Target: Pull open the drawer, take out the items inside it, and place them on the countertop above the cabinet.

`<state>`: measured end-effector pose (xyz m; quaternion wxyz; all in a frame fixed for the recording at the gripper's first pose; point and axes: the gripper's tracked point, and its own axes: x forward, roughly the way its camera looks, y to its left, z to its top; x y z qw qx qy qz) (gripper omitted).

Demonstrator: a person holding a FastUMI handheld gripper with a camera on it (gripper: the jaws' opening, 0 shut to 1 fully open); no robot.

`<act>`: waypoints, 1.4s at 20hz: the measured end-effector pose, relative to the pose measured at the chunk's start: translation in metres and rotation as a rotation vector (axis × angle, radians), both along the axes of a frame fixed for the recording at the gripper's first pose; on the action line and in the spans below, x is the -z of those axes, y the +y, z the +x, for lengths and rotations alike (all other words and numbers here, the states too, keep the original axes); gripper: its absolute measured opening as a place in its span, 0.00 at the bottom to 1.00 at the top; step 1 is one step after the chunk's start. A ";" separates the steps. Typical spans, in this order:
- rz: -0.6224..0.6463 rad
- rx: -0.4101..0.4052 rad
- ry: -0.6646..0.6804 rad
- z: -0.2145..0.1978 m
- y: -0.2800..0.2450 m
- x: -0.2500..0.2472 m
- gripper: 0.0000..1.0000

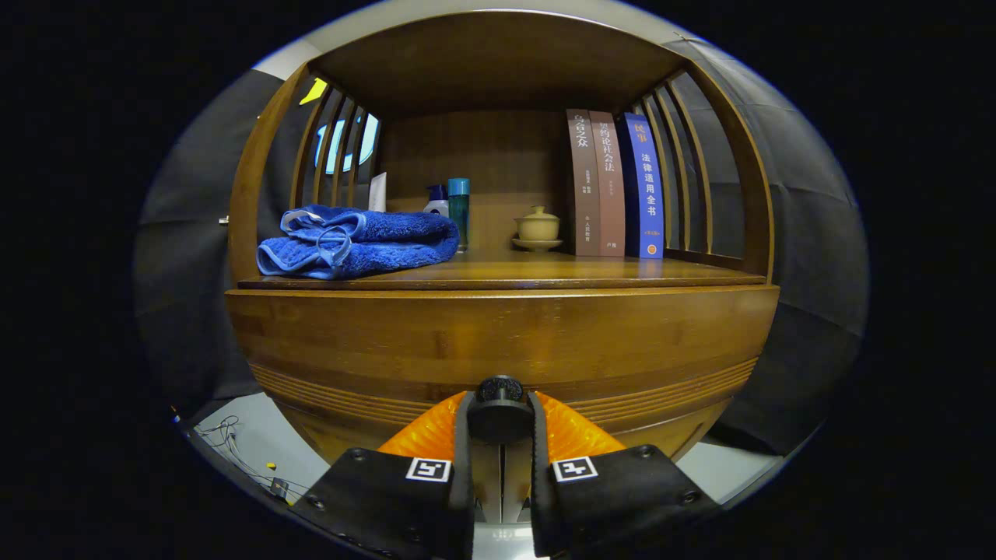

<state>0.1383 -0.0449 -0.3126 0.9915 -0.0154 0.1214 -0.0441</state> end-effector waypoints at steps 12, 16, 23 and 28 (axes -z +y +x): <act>0.063 -0.012 0.010 -0.113 0.005 -0.010 0.33; 0.075 -0.022 0.032 -0.130 0.004 -0.006 0.33; 0.049 -0.023 0.036 -0.130 0.005 -0.003 0.35; 0.018 -0.059 0.031 -0.144 0.003 -0.022 0.85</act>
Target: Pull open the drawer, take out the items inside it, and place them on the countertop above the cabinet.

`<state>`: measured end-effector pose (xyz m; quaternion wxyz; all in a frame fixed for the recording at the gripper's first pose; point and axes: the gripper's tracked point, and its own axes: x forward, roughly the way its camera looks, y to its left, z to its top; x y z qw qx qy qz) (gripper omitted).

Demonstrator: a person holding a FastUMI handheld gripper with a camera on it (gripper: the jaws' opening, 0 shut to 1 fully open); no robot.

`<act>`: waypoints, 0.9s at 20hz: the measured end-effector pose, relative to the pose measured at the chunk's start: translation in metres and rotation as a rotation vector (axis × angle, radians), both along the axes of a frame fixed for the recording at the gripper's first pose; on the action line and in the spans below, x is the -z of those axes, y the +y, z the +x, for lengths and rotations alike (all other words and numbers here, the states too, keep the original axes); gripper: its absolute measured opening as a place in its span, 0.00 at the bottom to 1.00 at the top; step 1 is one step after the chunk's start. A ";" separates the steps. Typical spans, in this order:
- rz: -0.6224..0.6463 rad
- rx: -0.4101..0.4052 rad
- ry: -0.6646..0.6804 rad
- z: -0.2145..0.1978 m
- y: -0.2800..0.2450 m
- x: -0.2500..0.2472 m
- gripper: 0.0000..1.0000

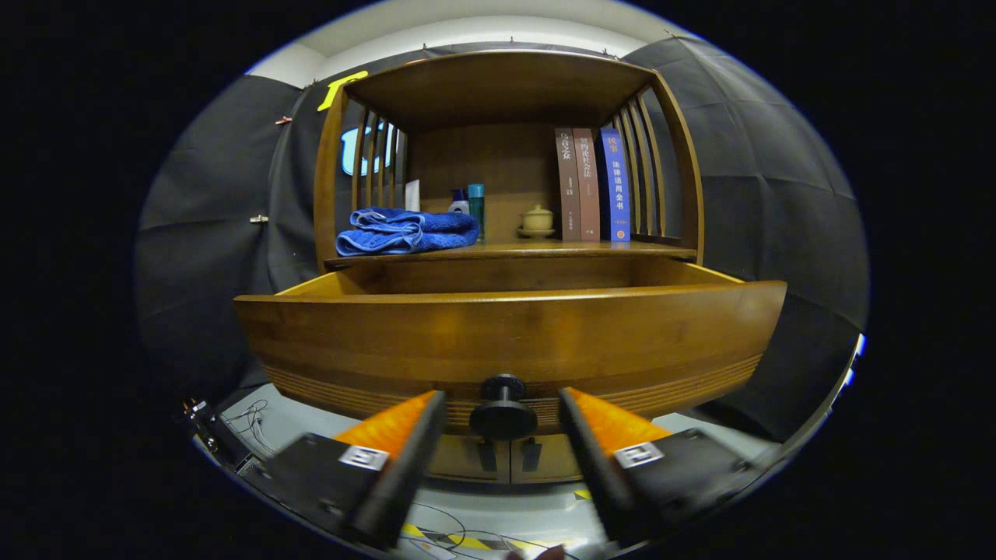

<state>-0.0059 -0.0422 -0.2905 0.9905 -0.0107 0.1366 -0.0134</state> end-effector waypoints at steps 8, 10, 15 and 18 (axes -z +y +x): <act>-0.044 -0.051 -0.012 0.018 -0.012 -0.123 0.97; -0.007 -0.101 0.129 0.037 -0.003 -0.120 0.98; 0.024 -0.065 0.378 0.104 -0.004 -0.093 0.98; -0.030 -0.031 0.514 0.140 -0.007 -0.060 0.98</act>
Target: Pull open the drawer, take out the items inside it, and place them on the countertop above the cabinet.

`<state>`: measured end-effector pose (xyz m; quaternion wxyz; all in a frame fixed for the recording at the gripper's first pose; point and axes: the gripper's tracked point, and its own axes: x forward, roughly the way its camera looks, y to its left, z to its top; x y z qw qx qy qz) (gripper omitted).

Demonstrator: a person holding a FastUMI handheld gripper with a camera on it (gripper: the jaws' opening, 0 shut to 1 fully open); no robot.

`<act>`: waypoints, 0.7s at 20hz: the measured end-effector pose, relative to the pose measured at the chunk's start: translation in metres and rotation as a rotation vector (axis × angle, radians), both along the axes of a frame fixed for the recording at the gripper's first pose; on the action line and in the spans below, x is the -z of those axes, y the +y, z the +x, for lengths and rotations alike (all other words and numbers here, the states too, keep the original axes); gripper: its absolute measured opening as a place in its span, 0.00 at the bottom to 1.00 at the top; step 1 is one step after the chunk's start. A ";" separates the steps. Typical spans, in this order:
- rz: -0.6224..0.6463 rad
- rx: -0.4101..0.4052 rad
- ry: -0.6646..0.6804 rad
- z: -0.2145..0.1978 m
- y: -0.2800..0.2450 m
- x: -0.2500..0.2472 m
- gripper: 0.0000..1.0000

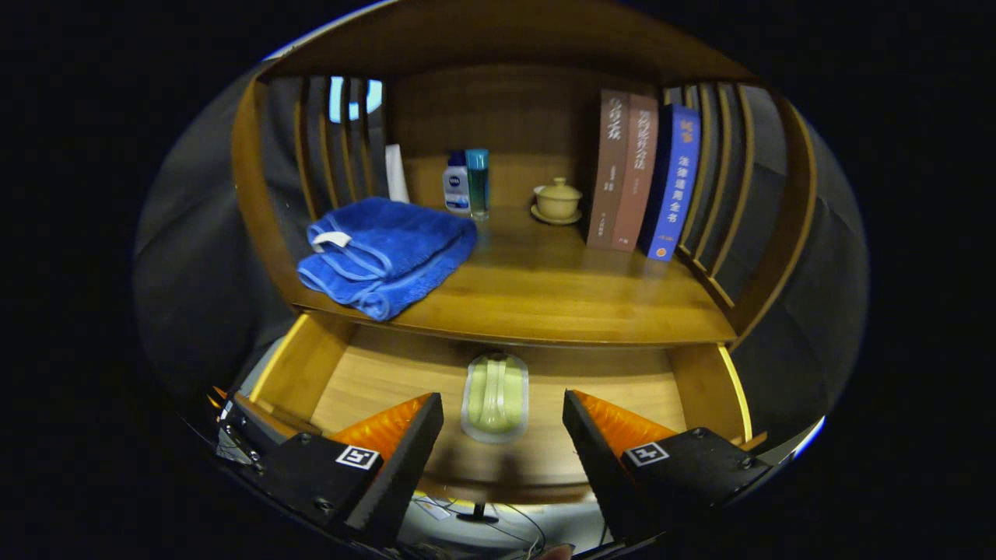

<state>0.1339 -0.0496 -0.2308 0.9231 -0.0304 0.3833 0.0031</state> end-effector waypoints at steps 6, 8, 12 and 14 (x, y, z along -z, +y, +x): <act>-0.027 0.039 0.190 0.030 0.003 0.068 0.79; -0.053 0.025 0.212 0.033 -0.001 0.080 0.79; 0.011 0.107 0.245 0.032 -0.001 0.090 0.30; 0.039 0.123 0.252 0.035 -0.004 0.097 0.31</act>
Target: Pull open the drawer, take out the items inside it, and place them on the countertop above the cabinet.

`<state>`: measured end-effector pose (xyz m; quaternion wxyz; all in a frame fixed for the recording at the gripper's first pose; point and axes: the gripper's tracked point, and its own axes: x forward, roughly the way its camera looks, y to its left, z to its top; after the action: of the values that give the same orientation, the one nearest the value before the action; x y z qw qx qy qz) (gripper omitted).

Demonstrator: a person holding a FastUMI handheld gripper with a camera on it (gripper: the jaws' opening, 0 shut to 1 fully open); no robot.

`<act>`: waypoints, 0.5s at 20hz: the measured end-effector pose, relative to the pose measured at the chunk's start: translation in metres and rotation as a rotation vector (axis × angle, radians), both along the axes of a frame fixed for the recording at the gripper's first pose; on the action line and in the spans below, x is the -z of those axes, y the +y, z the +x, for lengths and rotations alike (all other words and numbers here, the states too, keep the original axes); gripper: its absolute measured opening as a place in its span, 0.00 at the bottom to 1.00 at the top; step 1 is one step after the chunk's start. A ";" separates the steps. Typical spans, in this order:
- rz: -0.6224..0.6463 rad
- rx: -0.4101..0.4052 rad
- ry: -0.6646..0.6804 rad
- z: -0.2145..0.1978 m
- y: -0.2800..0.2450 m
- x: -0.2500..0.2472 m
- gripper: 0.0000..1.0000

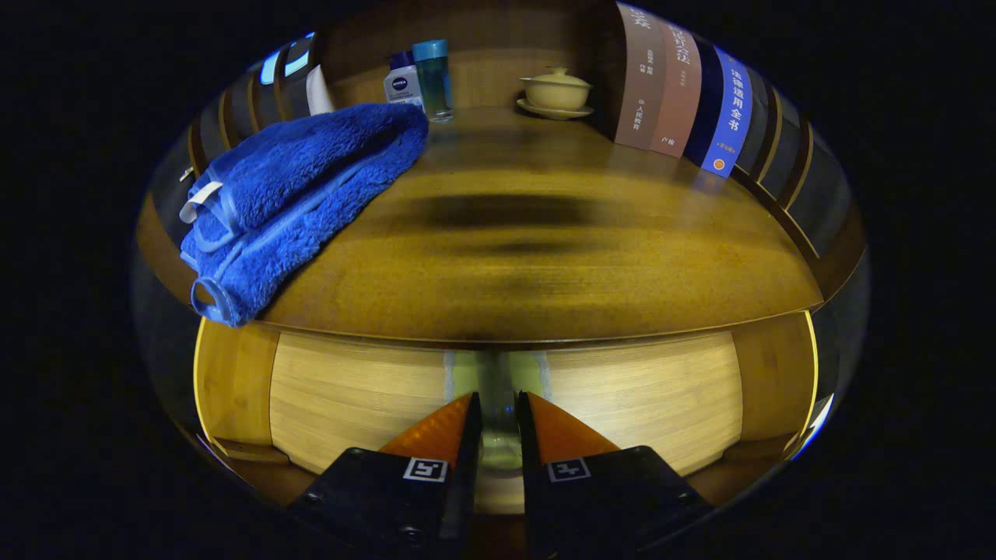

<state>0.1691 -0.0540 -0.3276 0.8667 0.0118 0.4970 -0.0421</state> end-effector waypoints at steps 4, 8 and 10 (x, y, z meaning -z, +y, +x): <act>0.065 0.042 0.028 -0.004 0.000 -0.015 0.20; 0.093 0.046 0.026 -0.017 0.000 -0.051 0.20; 0.132 0.034 0.022 -0.026 0.005 -0.074 0.20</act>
<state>0.1430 -0.0489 -0.2536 0.8576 0.0771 0.5079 -0.0240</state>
